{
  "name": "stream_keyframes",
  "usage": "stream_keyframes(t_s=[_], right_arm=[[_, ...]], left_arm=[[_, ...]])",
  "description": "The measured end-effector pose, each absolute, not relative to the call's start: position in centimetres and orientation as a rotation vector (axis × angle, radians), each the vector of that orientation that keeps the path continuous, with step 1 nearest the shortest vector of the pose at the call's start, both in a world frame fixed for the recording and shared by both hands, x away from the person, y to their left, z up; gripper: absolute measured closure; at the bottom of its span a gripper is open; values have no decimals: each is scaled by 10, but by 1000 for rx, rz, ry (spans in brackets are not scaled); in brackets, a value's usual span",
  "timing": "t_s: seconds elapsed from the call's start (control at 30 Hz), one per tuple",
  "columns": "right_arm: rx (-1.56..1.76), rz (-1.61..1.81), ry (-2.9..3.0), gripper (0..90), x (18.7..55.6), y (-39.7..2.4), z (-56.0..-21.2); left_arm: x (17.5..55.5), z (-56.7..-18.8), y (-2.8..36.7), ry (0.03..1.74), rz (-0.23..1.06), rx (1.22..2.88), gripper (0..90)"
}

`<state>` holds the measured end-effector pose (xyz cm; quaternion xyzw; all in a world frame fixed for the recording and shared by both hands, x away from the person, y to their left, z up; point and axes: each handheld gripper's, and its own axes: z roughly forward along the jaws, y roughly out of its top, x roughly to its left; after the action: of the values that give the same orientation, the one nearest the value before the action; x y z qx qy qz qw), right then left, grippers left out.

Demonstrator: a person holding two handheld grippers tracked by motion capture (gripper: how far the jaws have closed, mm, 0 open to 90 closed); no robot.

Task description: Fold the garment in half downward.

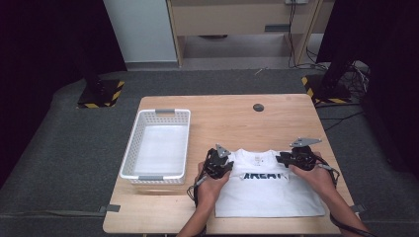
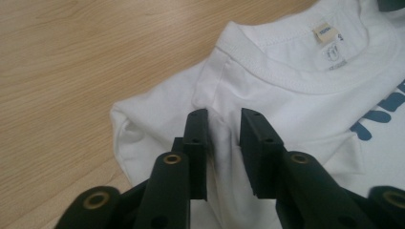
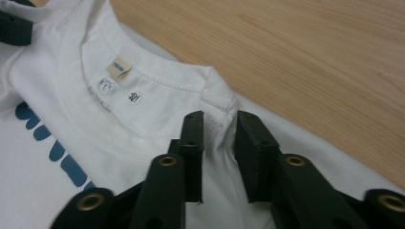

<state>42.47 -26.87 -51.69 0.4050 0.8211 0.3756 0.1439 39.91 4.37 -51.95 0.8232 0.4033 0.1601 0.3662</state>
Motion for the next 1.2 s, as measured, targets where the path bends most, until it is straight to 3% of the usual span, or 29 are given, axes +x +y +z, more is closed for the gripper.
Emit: stream_keyframes(t_s=[0.1,0.27,0.5,0.7,1.0,1.13,1.2], right_arm=[[1158,1081,2379,852,420,-268,-519],[1140,1131,2332,871,407,-271,-509],[1094,1188,2311,871,376,-277,-493],[1084,1170,2358,855,351,-275,-510],[1132,1144,2382,819,355,-273,-529],[1130,1153,2367,800,353,-273,-532],[1113,1144,2368,797,352,-272,-532]], left_arm=[[395,-519,45,1037,430,2107,775],[385,-512,48,1039,463,2059,773],[362,-508,56,1019,475,2003,773],[347,-521,57,1000,424,2060,807],[343,-532,51,978,412,2112,871],[343,-533,51,989,412,2100,870],[342,-532,50,1001,415,2090,827]])
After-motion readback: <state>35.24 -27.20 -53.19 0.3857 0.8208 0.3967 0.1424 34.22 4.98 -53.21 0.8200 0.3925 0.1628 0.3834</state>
